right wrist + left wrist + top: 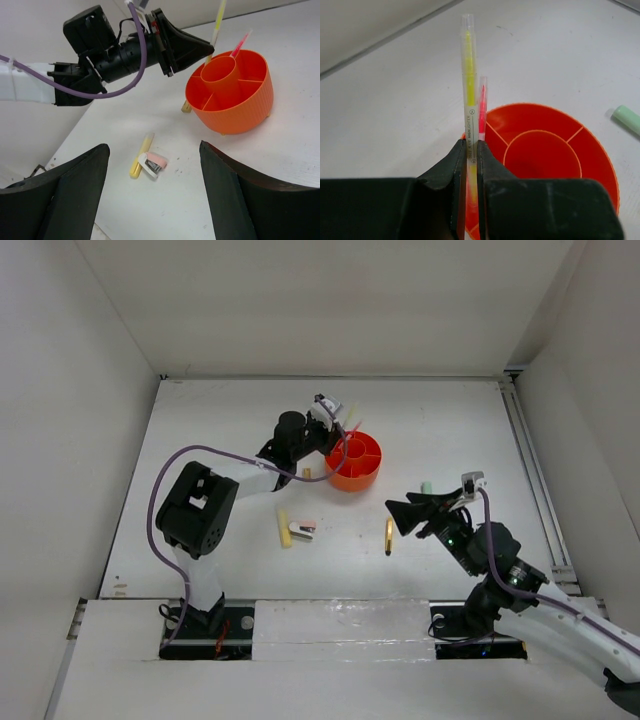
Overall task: Sort the stationery into containers
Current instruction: Place the pen in the storage box.
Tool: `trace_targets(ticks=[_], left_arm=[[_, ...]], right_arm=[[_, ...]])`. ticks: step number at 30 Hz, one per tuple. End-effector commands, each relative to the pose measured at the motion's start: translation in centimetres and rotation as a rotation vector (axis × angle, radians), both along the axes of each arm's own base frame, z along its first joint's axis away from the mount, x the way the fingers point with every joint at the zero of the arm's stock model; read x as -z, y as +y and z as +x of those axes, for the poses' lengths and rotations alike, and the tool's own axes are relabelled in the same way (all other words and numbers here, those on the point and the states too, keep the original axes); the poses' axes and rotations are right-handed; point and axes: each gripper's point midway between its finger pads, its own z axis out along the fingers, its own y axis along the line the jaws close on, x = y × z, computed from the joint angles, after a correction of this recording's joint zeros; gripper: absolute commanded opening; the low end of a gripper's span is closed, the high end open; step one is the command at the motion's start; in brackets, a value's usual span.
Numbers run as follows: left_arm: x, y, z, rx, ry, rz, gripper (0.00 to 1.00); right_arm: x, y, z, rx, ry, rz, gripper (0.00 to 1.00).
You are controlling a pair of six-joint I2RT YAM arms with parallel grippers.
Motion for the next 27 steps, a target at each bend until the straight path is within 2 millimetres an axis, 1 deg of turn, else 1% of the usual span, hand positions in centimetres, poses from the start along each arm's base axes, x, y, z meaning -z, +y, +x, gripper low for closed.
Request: trace_targets(ticks=[1, 3, 4, 5, 6, 7, 8, 9, 10, 11, 12, 13, 15, 16, 17, 18, 20, 21, 23, 24, 25, 27], left_arm=[[-1.1, -0.3, -0.3, 0.025, -0.041, -0.049, 0.00], [-1.1, -0.4, -0.3, 0.023, -0.034, -0.055, 0.00], [-1.1, -0.4, -0.3, 0.023, -0.034, -0.055, 0.00], [-1.1, -0.4, -0.3, 0.023, -0.034, -0.055, 0.00], [-0.6, -0.4, -0.3, 0.023, -0.026, -0.050, 0.01], [-0.4, 0.1, -0.1, 0.014, -0.017, -0.045, 0.05], [-0.4, 0.1, -0.1, 0.014, -0.017, -0.045, 0.11], [-0.4, 0.1, -0.1, 0.014, -0.017, -0.045, 0.20], [-0.3, 0.2, -0.3, 0.012, -0.008, -0.049, 0.25], [-0.3, 0.2, -0.3, 0.012, -0.008, -0.049, 0.28], [-0.3, 0.2, -0.3, 0.012, -0.008, -0.049, 0.28], [-0.8, 0.2, -0.4, 0.013, -0.016, -0.054, 0.31], [-0.6, 0.3, -0.5, 0.013, -0.016, -0.054, 0.33], [-1.1, 0.3, -0.6, 0.012, -0.018, -0.065, 0.33], [-1.1, 0.3, -0.6, 0.012, -0.018, -0.065, 0.34], [-1.6, 0.4, -0.5, 0.001, -0.027, -0.069, 0.35], [-2.1, 0.8, -0.9, -0.009, -0.028, -0.078, 0.36], [-3.7, 0.9, -1.1, -0.008, -0.056, -0.094, 0.40], [-5.5, 1.4, -1.2, -0.039, -0.068, -0.134, 0.48], [-7.4, 1.9, -1.3, -0.061, -0.093, -0.161, 0.55], [-7.9, 2.6, -1.0, -0.111, -0.089, -0.165, 0.66], [-9.7, 3.5, -0.8, -0.165, -0.093, -0.182, 0.78]], right_arm=[[-3.9, -0.5, 0.2, 0.021, -0.071, 0.069, 0.79], [-3.4, -0.2, 0.4, 0.021, -0.058, 0.052, 0.79], [-3.6, -0.2, 0.4, 0.021, -0.064, 0.059, 0.79], [-3.3, 0.0, 0.5, 0.021, -0.056, 0.050, 0.79], [-3.3, 0.1, 0.7, 0.021, -0.055, 0.049, 0.79], [-3.3, 0.3, 0.5, 0.011, -0.051, 0.056, 0.79], [-3.5, 0.3, 0.5, 0.011, -0.057, 0.063, 0.79], [-3.2, 0.4, 0.7, 0.011, -0.050, 0.055, 0.79], [-3.2, 0.4, 0.7, 0.011, -0.050, 0.055, 0.79], [-3.2, 0.4, 0.7, 0.011, -0.050, 0.055, 0.79], [-3.5, 0.4, 0.7, 0.011, -0.056, 0.062, 0.79], [-2.8, 0.6, 0.8, 0.011, -0.044, 0.048, 0.79], [-2.8, 0.6, 0.8, 0.011, -0.044, 0.047, 0.79], [-2.8, 0.6, 0.8, 0.010, -0.039, 0.055, 0.79], [-2.8, 0.6, 0.8, 0.010, -0.039, 0.055, 0.79], [-2.8, 0.6, 0.8, 0.010, -0.039, 0.055, 0.79], [-2.8, 0.6, 0.8, 0.010, -0.039, 0.055, 0.79], [-2.8, 0.6, 0.8, 0.010, -0.039, 0.055, 0.79], [-2.7, 0.6, 1.0, 0.020, -0.043, 0.047, 0.79], [-2.5, 0.7, 1.1, 0.020, -0.037, 0.040, 0.79], [-2.4, 0.7, 1.1, 0.021, -0.042, 0.032, 0.79], [-2.6, 0.3, 1.6, 0.050, -0.039, 0.030, 0.80]])
